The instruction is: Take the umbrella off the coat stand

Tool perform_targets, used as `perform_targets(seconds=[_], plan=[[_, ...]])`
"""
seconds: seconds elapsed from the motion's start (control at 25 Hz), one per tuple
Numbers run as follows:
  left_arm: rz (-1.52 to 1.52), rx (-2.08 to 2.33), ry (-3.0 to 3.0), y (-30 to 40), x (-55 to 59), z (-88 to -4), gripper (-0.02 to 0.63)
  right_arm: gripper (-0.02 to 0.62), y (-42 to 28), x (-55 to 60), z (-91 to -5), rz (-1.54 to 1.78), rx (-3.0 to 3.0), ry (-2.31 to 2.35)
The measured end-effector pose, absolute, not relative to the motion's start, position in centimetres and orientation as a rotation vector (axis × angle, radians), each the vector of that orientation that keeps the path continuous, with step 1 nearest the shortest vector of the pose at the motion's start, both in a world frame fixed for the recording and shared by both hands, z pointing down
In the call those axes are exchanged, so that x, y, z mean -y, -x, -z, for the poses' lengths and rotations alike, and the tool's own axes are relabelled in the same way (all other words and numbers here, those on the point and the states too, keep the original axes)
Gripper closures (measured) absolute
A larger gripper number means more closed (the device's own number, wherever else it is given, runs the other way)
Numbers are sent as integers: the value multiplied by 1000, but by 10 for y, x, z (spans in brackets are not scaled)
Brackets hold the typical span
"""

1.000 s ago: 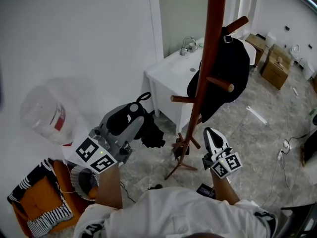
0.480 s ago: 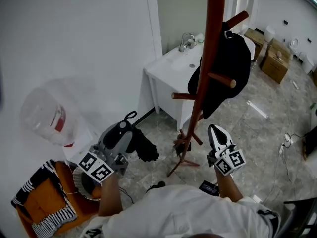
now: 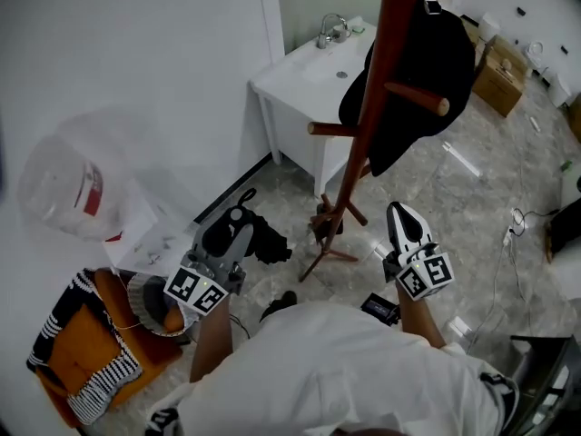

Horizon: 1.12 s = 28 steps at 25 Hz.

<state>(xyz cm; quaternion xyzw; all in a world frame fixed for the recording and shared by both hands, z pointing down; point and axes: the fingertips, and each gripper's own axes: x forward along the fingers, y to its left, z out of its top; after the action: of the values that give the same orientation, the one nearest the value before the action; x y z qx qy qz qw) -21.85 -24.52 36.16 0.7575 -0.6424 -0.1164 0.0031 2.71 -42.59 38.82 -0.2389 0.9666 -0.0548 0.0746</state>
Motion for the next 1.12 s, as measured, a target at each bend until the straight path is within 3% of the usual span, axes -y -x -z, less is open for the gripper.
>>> perform_targets(seconds=[0.6, 1.12], plan=[[258, 2034, -2251, 205, 254, -451, 417, 580, -54, 421, -469, 307, -2961, 962], [249, 2005, -2224, 199, 253, -472, 417, 580, -55, 415, -501, 356, -3025, 974]])
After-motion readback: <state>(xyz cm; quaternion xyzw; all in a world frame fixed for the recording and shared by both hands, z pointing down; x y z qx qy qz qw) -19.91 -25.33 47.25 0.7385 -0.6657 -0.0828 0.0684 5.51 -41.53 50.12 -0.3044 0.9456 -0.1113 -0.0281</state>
